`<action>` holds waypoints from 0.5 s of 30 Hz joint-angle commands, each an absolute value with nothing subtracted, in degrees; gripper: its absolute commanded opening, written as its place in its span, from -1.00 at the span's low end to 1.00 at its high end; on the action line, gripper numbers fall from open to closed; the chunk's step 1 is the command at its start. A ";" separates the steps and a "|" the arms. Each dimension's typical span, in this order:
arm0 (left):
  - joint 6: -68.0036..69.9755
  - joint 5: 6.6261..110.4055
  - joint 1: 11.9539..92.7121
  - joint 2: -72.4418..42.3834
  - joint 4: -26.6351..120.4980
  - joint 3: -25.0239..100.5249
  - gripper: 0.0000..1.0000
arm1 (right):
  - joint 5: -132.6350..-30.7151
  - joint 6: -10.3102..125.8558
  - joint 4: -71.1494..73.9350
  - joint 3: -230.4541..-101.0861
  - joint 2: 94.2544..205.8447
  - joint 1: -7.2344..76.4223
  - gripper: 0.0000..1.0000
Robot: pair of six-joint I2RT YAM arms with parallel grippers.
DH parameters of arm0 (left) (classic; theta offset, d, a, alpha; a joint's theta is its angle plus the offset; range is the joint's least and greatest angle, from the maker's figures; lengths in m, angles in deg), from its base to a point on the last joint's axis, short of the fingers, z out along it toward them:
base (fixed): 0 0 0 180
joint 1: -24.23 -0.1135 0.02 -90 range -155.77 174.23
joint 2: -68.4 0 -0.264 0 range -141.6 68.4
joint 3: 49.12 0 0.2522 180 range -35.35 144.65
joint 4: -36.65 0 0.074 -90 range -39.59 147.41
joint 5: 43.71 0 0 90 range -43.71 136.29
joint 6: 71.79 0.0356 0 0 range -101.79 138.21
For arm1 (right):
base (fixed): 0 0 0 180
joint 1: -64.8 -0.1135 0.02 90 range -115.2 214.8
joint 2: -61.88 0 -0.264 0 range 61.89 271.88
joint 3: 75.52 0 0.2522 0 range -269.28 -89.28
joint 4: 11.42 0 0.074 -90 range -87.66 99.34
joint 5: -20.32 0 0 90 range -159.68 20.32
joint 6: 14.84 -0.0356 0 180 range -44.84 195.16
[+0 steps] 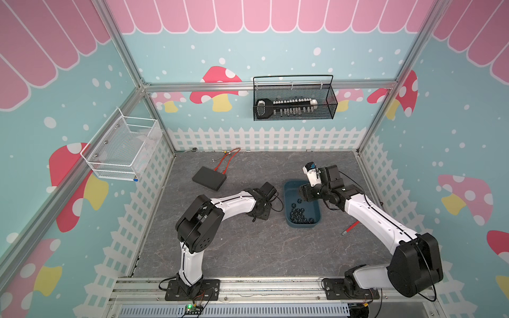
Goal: Put the nuts on the desktop into the storage box
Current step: Pick up the nut from the center of the board.
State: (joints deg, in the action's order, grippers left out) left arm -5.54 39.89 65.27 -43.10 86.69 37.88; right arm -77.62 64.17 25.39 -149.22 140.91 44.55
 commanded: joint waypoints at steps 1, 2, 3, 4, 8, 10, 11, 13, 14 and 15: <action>-6.03 36.91 65.46 -44.80 90.92 36.82 -0.23 | -76.90 64.06 24.81 -148.25 141.22 44.23 0.28; -6.12 36.80 65.45 -44.80 90.95 36.57 -0.28 | -76.79 64.00 24.80 -148.26 141.23 44.19 0.28; -6.12 36.79 65.49 -44.88 91.02 36.38 -0.35 | -76.68 63.98 24.83 -148.21 141.18 44.23 0.28; -6.22 36.71 65.47 -44.93 90.98 36.30 -0.41 | -76.58 63.99 24.76 -148.17 141.23 44.19 0.28; -6.30 36.71 65.54 -45.41 90.95 36.59 -0.98 | -76.26 63.76 24.76 -147.99 141.10 44.23 0.27; -6.29 36.26 65.76 -45.34 91.07 37.36 -1.00 | -75.92 63.65 24.79 -147.84 140.94 44.23 0.27; -6.29 35.84 66.02 -45.04 91.17 38.00 -1.00 | -75.58 63.64 24.81 -147.77 140.74 44.23 0.27; -5.85 35.40 66.70 -43.96 91.43 40.30 -1.00 | -74.37 63.25 24.87 -147.73 140.00 44.23 0.27; -5.63 35.22 67.14 -43.16 91.92 42.16 -1.00 | -73.49 63.10 24.92 -147.74 139.39 44.23 0.28; -5.26 35.08 67.67 -42.30 92.30 44.40 -1.00 | -72.41 62.92 25.08 -147.73 138.78 44.23 0.29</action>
State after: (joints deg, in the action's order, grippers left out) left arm -6.02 36.99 66.39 -43.17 89.79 39.89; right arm -75.26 63.89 25.09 -148.54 140.78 44.55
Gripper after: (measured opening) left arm 0.160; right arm 0.642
